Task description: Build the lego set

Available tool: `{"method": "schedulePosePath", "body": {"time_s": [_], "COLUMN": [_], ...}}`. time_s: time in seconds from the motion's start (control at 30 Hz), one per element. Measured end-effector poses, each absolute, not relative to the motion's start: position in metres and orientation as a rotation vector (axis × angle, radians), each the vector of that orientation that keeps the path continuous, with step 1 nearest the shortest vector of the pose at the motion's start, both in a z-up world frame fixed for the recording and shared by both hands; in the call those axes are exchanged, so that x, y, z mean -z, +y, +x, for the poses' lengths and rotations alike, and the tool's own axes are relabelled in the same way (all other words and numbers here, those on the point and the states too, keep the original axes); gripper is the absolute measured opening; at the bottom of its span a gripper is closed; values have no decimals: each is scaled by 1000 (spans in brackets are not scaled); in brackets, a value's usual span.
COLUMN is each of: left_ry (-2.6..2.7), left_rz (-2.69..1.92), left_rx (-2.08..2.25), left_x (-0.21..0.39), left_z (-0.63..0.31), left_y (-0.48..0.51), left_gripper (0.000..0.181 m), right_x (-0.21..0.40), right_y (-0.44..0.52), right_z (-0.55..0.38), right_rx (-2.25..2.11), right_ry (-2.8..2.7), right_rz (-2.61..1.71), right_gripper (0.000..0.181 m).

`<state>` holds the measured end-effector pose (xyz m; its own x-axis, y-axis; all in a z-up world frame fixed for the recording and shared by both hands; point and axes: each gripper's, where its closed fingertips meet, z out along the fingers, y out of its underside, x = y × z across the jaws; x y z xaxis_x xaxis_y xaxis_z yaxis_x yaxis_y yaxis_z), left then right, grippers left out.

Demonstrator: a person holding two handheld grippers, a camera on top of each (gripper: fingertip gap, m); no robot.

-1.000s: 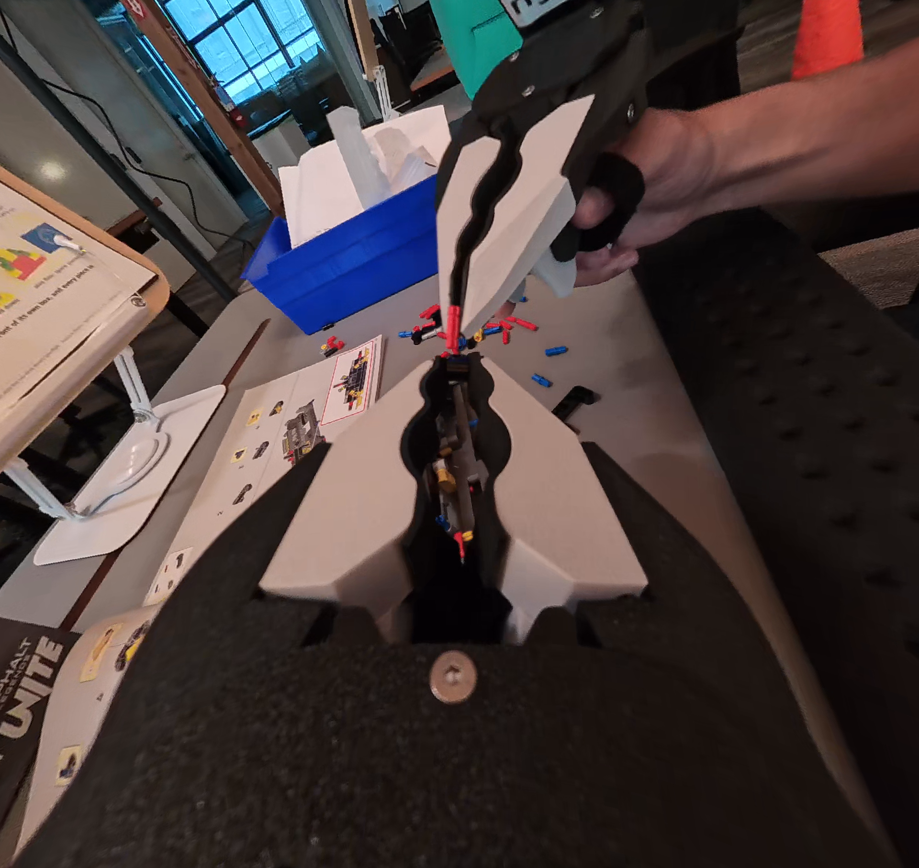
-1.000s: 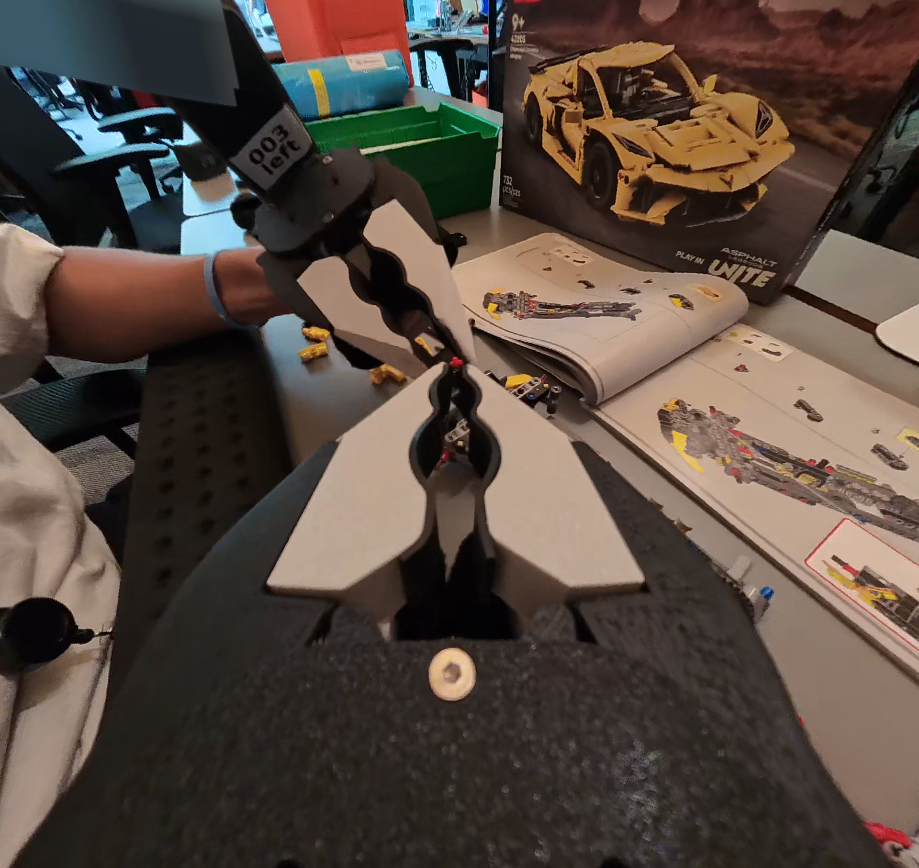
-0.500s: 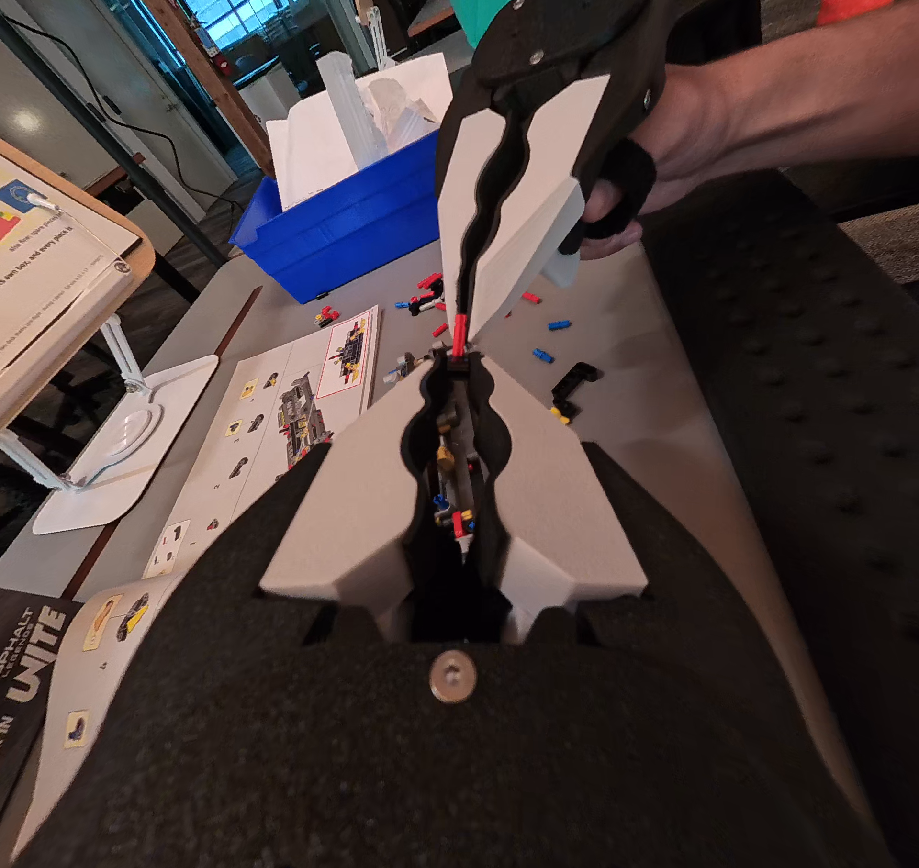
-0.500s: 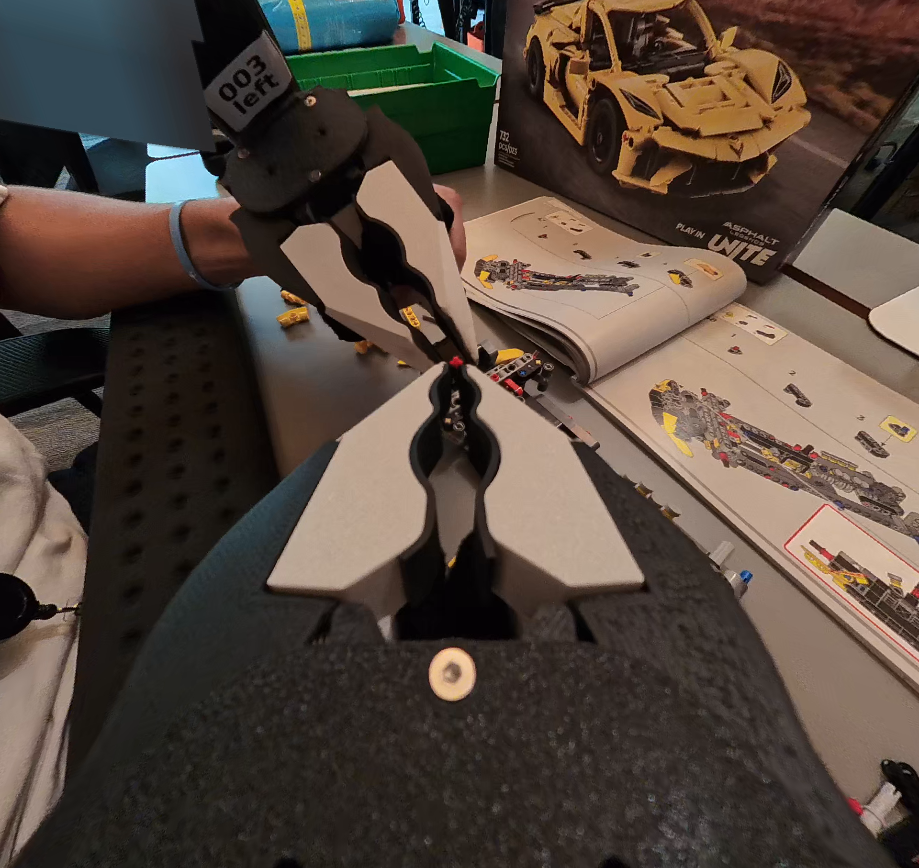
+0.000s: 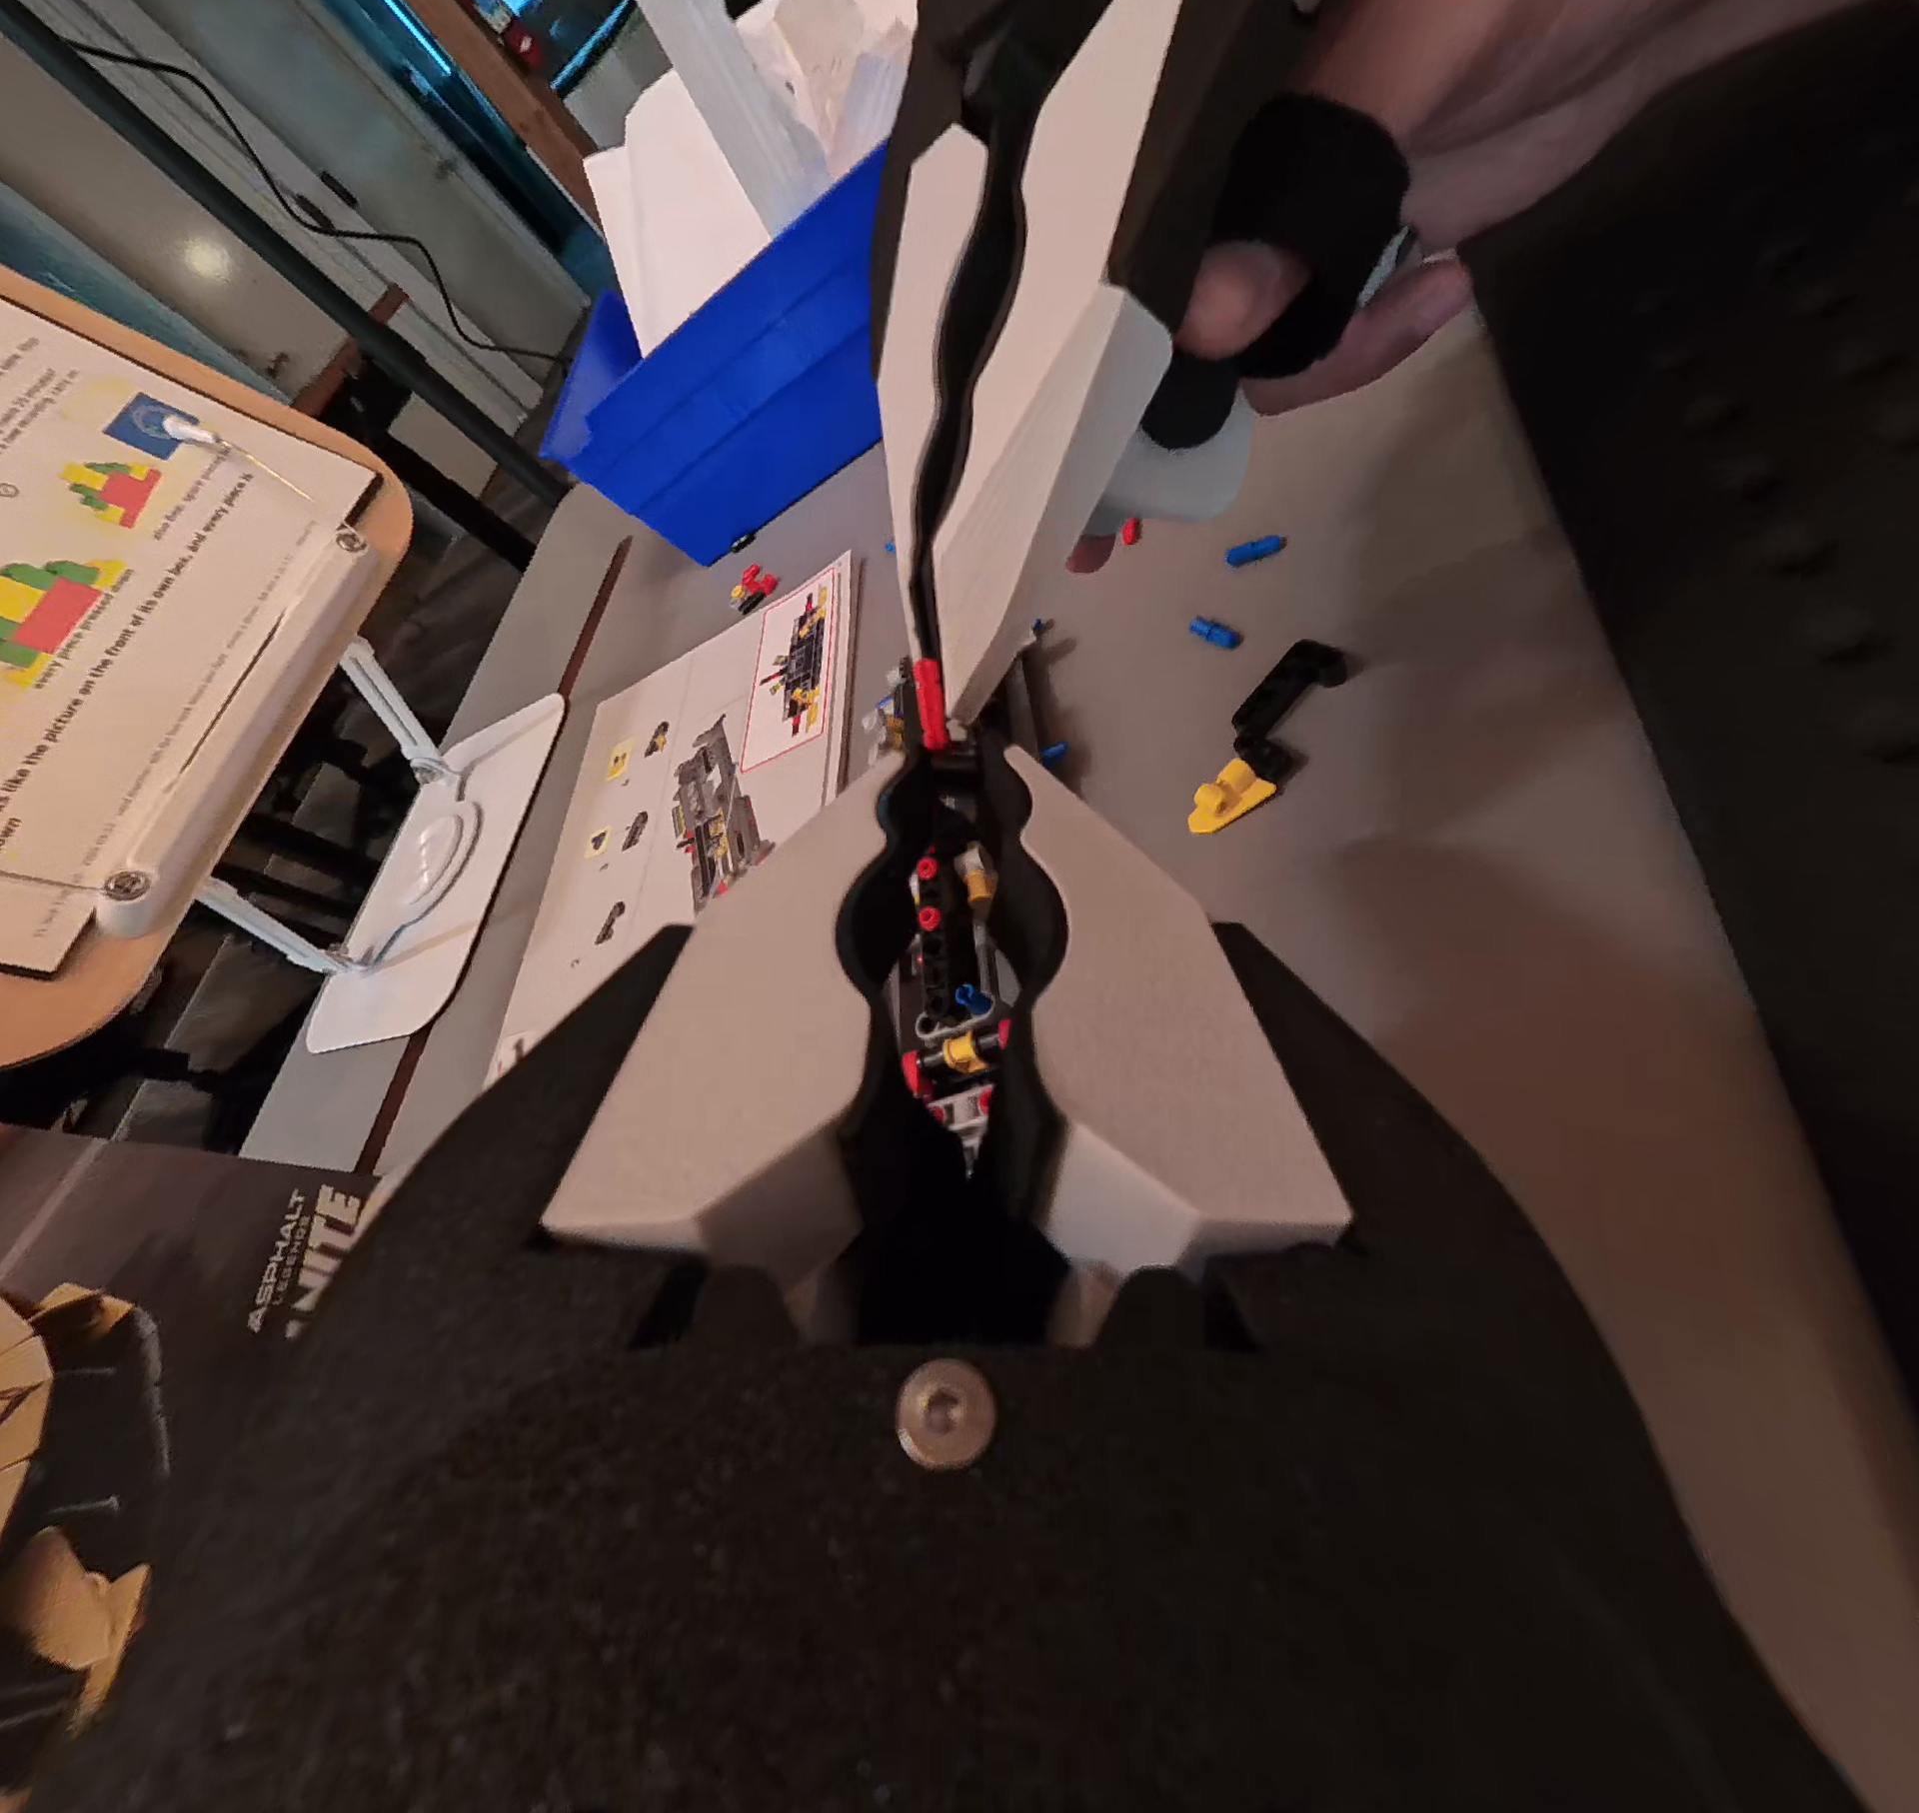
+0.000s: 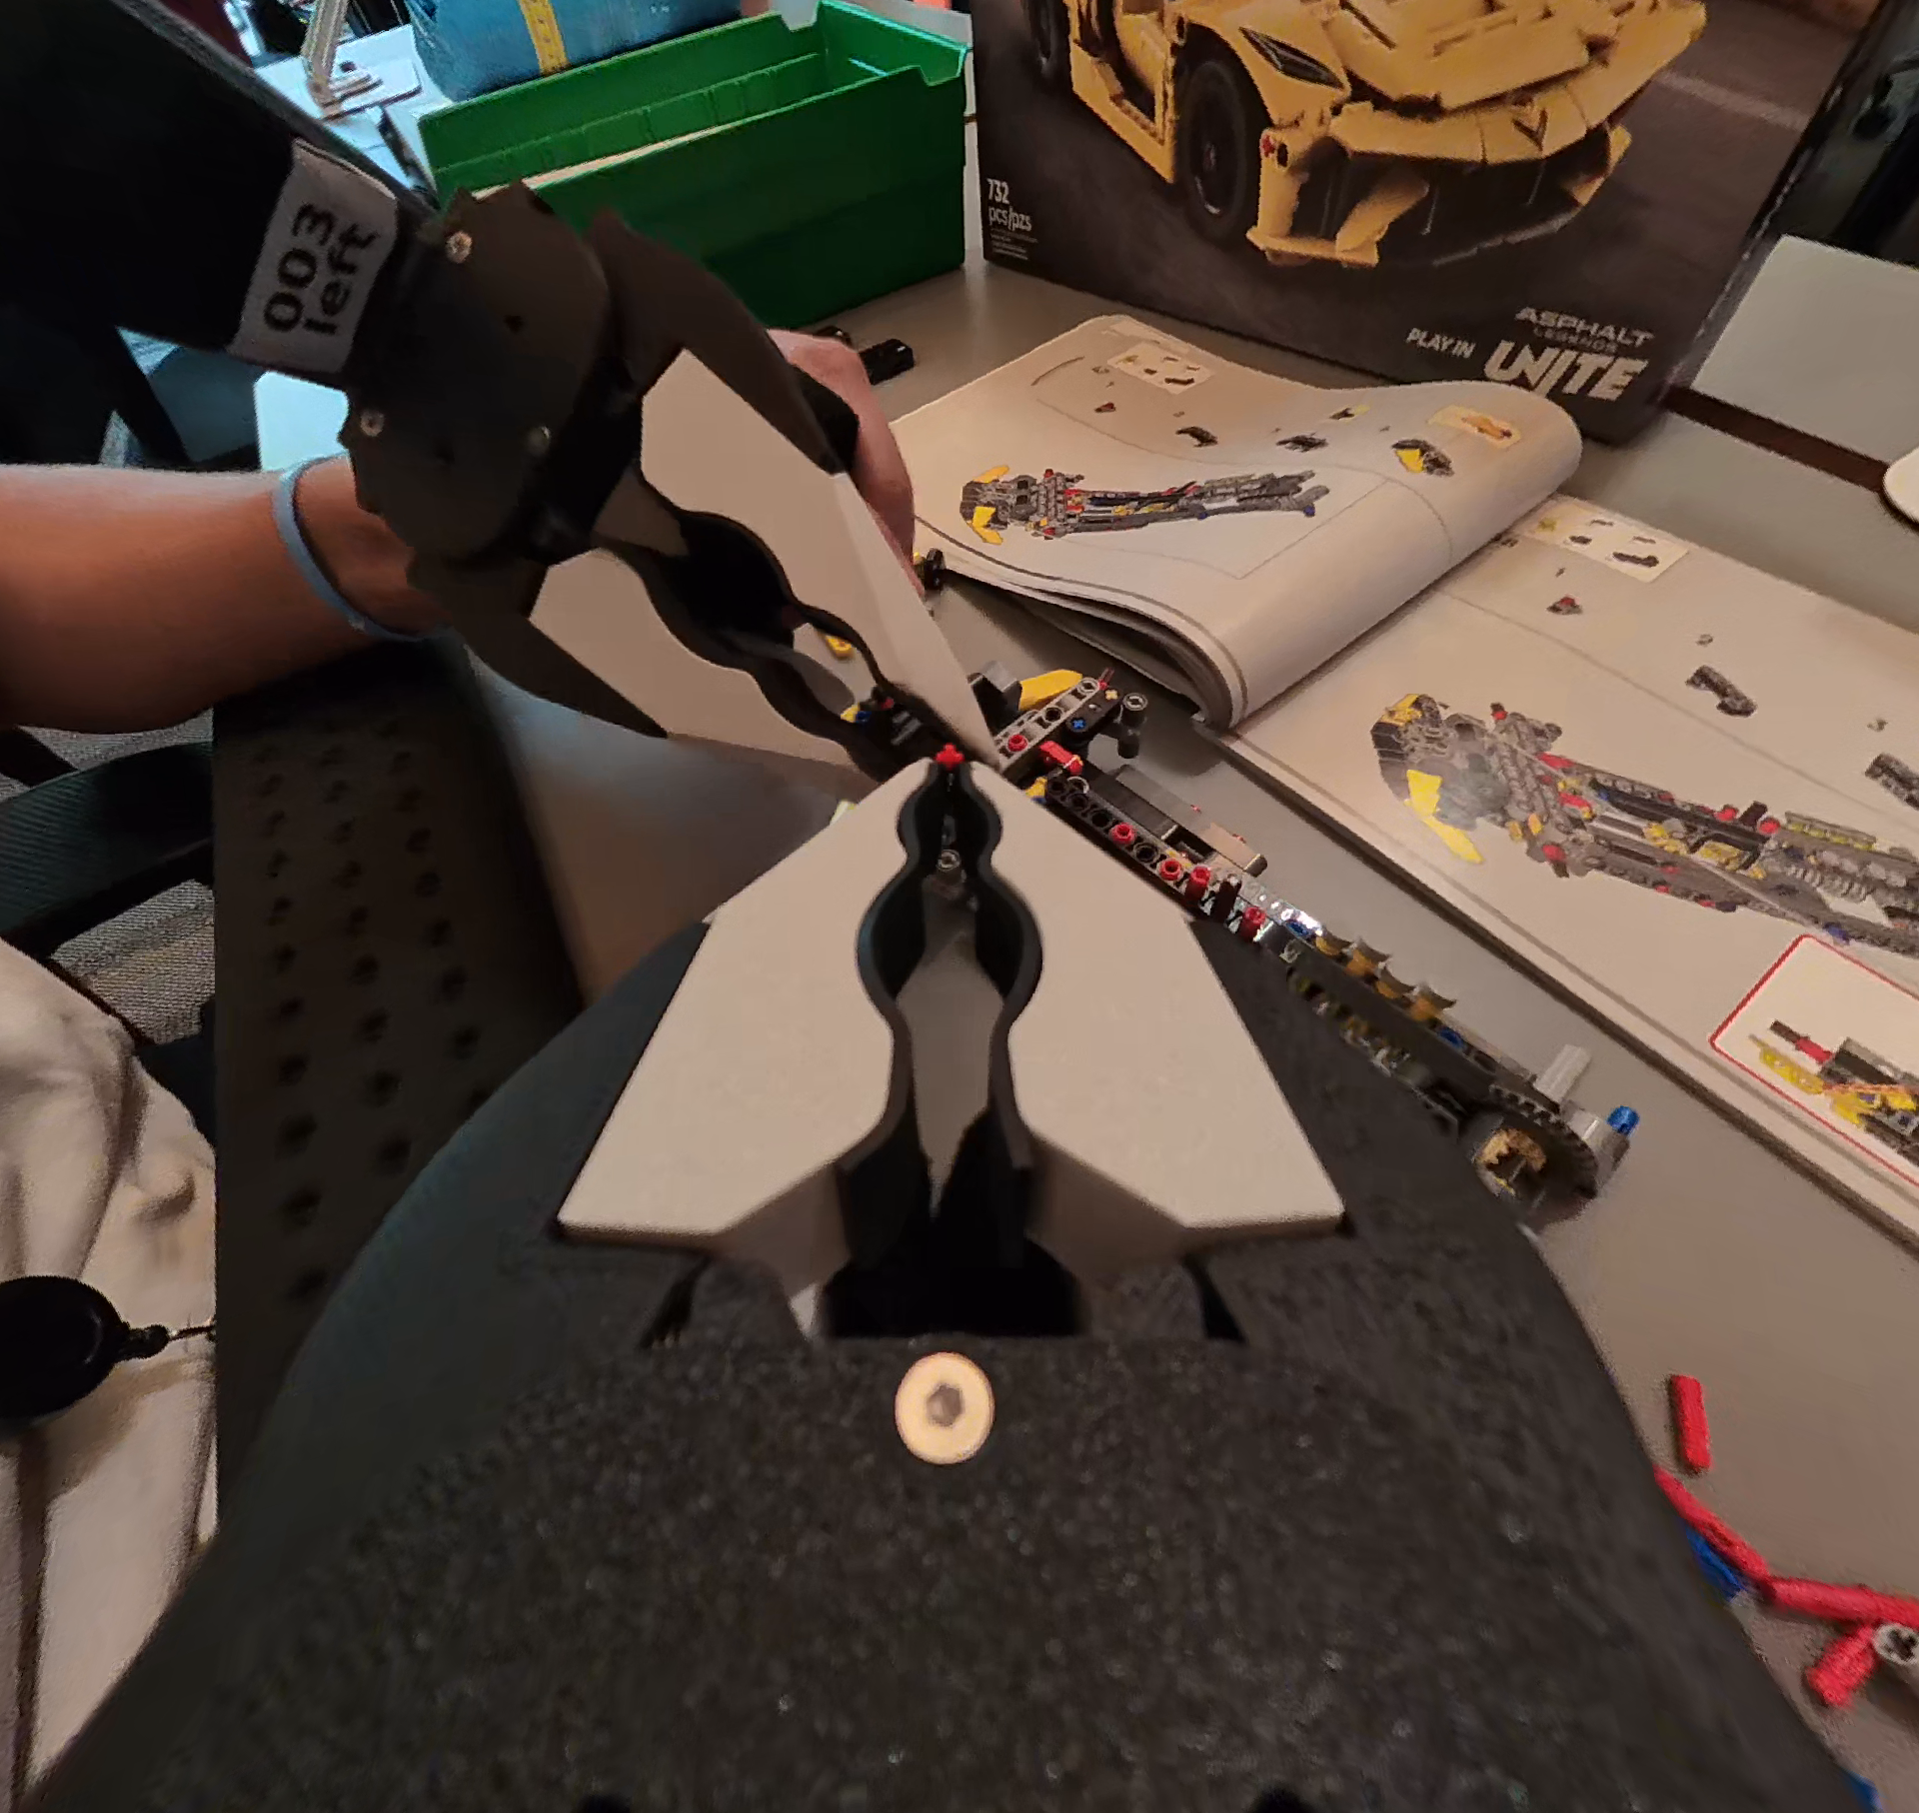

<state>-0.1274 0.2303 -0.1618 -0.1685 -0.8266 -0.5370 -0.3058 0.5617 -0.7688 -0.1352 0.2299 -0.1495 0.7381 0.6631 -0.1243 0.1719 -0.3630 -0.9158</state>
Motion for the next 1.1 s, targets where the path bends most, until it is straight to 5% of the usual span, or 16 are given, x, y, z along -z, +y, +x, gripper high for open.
{"method": "schedulePosePath", "body": {"time_s": [1.1], "left_ry": [1773], "left_rz": [-996], "left_rx": [548], "left_x": [177], "left_z": [-124], "left_y": [232], "left_gripper": [5], "right_x": [163], "right_y": [231], "right_z": [-139], "right_rx": [-722], "right_ry": [-556], "right_rz": [-1964], "right_gripper": [2]}}
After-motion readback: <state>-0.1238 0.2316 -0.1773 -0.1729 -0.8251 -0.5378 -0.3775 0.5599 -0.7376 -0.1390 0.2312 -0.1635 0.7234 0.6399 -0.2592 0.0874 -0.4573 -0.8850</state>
